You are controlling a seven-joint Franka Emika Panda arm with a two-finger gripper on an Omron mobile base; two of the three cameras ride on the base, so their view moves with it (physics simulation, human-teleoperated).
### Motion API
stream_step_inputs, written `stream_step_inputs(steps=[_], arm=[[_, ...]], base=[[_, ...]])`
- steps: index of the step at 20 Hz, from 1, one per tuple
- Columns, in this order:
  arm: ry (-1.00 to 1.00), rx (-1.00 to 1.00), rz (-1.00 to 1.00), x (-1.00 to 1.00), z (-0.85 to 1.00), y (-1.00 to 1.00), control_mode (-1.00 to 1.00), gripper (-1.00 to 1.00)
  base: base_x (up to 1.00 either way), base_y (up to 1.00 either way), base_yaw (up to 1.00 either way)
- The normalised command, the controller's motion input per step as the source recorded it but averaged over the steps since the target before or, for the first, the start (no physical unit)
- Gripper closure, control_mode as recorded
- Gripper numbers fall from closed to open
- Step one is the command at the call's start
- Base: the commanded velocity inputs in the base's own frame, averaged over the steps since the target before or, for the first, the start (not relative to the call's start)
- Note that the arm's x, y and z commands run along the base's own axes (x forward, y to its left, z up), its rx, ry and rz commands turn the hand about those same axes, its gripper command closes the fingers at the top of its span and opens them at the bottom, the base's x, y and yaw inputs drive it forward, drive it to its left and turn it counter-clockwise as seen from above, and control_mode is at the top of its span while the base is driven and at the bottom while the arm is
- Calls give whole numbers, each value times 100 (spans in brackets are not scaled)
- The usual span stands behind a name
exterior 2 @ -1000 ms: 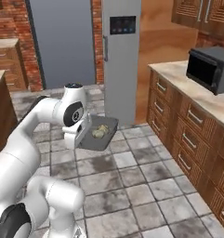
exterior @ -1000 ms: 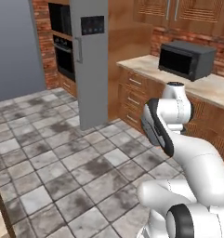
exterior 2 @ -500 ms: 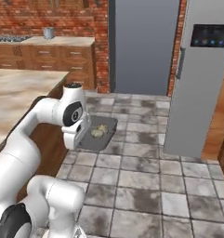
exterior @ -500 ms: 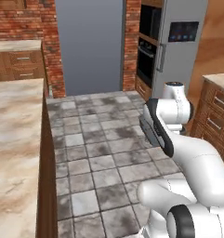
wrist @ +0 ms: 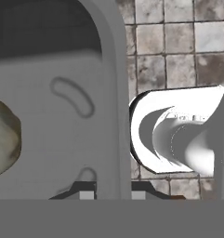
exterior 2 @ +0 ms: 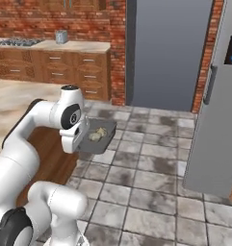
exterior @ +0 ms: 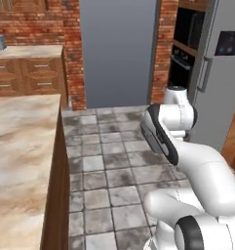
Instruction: Place two dumplings into each of the tupperware containers and then place the containers in the fridge.
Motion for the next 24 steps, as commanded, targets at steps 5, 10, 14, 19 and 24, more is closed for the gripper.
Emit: stream_step_inputs(steps=[5,10,14,19,24], arm=[[0,0,0,0,0,0,100,100],[0,0,0,0,0,0,100,100],[0,0,0,0,0,0,100,100],[0,0,0,0,0,0,100,100],[0,0,0,0,0,0,100,100]], base=[[100,-10,3],[100,-8,-15],[100,17,-36],[100,53,-38],[100,63,-38]])
